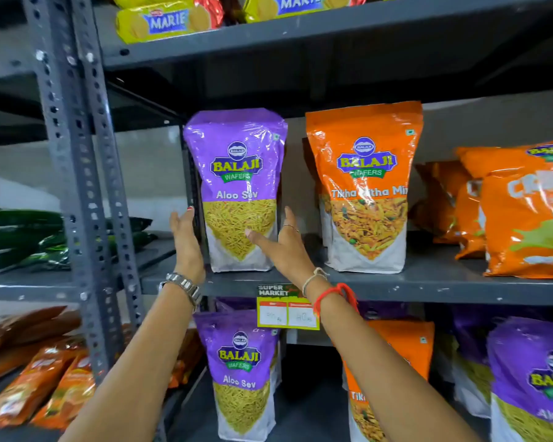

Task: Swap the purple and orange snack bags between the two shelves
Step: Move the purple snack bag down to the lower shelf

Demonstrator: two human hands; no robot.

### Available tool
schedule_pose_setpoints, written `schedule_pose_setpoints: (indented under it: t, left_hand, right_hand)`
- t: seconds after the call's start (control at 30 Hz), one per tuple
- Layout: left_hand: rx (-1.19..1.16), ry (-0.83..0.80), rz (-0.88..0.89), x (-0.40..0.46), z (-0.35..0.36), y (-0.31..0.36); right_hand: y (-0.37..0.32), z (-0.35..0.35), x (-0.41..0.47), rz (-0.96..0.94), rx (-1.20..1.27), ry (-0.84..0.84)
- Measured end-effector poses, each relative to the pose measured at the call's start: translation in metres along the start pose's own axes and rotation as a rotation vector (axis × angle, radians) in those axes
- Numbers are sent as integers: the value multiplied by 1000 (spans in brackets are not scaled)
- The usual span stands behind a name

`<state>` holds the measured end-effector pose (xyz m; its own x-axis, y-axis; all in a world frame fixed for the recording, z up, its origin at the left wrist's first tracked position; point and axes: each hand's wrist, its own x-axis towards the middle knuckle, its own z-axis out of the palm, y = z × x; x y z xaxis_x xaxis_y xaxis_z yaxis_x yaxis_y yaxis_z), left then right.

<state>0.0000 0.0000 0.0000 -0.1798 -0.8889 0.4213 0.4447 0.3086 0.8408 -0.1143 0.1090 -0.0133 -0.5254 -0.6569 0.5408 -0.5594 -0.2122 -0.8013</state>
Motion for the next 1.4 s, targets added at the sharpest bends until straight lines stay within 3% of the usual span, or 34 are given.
schedule_pose_setpoints:
  t: [0.17,0.23,0.37,0.6,0.87,1.13,1.4]
  left_hand:
    - [-97,-171,-242,6,7,0]
    - [-136,-254,-259,5,13,-1]
    - [-226,-254,-308,-4,17,3]
    - [-208,-194,-197,-31,-3,17]
    - [-217,-234,-82,-107,-57,33]
    - [41,-250,-13,-204,-128,-58]
    - [206,-154,-235,-266,-151,-180]
  right_hand:
    - [4,16,20,105,93,-39]
    - [7,21,24,103,55,-36]
    - [5,20,23,89,33,-3]
    - [-7,24,-9,-18,143,45]
    - [-18,31,-85,-68,287,-28]
    - [76,44,-183,190,384,-209]
    - [192,36,-239,406,344,-383]
